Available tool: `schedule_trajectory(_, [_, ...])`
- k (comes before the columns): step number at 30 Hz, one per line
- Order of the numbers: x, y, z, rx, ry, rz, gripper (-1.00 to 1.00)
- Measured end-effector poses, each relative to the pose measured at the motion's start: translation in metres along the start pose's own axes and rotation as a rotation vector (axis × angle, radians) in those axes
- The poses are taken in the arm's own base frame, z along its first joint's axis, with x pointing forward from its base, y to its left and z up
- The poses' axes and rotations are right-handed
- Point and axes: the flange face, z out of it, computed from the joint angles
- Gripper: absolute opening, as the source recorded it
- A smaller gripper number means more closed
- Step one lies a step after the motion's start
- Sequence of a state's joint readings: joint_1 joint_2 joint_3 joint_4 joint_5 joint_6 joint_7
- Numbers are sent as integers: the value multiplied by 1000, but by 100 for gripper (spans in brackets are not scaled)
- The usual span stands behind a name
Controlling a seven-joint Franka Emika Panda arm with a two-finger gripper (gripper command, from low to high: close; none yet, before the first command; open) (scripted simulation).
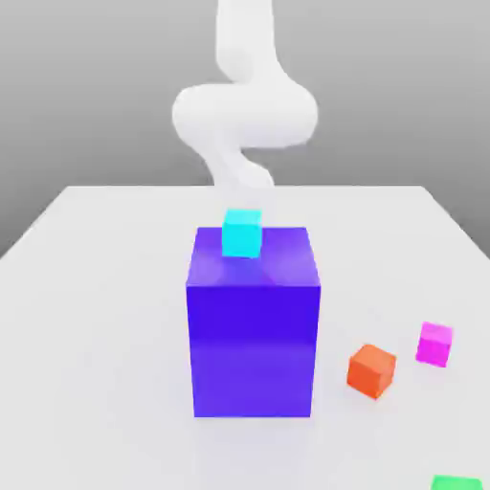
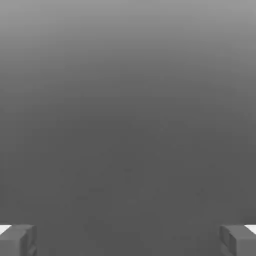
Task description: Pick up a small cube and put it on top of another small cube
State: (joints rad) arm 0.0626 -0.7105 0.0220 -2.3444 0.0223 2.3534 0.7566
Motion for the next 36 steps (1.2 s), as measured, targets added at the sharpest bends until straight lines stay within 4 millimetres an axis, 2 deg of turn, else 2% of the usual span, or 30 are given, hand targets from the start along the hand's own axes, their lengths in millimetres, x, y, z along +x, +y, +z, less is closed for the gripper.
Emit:
schedule_trajectory(2, [-30, -15, 50, -13, -84, -85, 0])
schedule_trajectory(5, [-86, -31, 113, -33, -198, -211, 0])
schedule_trajectory(10, [-198, -38, 196, -69, -374, -430, 0])
schedule_trajectory(15, [-322, -15, 250, -111, -534, -663, 0])
schedule_trajectory(17, [-372, 3, 264, -130, -594, -761, 0])
schedule_trajectory(18, [-403, 12, 266, -132, -627, -828, 0])
schedule_trajectory(21, [-466, 52, 277, -166, -706, -971, 0])
schedule_trajectory(23, [-482, 69, 290, -178, -724, -995, 0])
schedule_trajectory(27, [-504, 89, 319, -180, -730, -1003, 0])
schedule_trajectory(28, [-509, 94, 326, -180, -731, -1003, -100])
schedule_trajectory(34, [-511, 97, 330, -181, -730, -1003, -100])
schedule_trajectory(36, [-507, 92, 323, -181, -730, -1004, -100])
